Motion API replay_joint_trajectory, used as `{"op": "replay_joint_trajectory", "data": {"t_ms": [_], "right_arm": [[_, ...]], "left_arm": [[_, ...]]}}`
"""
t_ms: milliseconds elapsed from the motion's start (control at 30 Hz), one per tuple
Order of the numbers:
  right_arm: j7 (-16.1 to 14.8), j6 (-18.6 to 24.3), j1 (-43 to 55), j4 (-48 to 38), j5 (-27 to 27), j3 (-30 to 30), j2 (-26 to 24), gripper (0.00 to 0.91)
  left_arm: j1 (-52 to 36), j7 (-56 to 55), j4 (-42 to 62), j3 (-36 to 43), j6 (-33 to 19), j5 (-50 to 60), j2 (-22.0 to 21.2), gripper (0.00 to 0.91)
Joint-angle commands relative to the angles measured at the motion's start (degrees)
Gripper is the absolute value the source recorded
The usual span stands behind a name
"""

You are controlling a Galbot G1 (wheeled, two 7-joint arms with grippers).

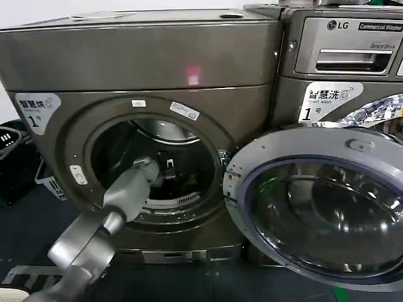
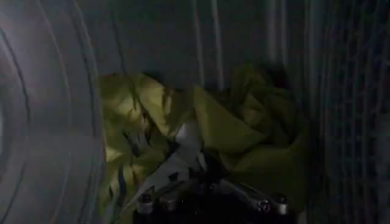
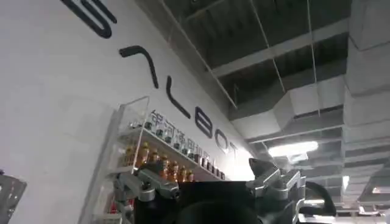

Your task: Grasp the clothes from the dryer.

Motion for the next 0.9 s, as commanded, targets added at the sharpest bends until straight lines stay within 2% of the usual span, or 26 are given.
{"op": "replay_joint_trajectory", "data": {"t_ms": [33, 267, 533, 733, 900], "right_arm": [[0.1, 0.0, -0.2, 0.3, 0.1, 0.0, 0.3, 0.907], [0.1, 0.0, -0.2, 0.7, 0.2, 0.3, 0.8, 0.907], [0.4, 0.0, 0.1, 0.9, 0.3, 0.2, 0.9, 0.907], [0.9, -0.4, 0.4, 2.1, -1.2, 0.1, 0.7, 0.907], [0.8, 0.2, 0.9, 2.6, -1.4, -0.3, 0.5, 0.907]], "left_arm": [[2.1, -4.8, -5.8, -8.0, 1.2, -3.7, 0.7, 0.0], [10.7, -15.5, -18.1, -20.1, 5.0, -7.1, 2.7, 0.0], [19.3, -26.2, -33.9, -29.2, 7.1, -15.7, 3.7, 0.0], [24.0, -35.3, -40.6, -34.0, 4.7, -22.5, 2.3, 0.0], [27.1, -43.4, -46.2, -38.1, 4.5, -26.5, -0.6, 0.0]]}}
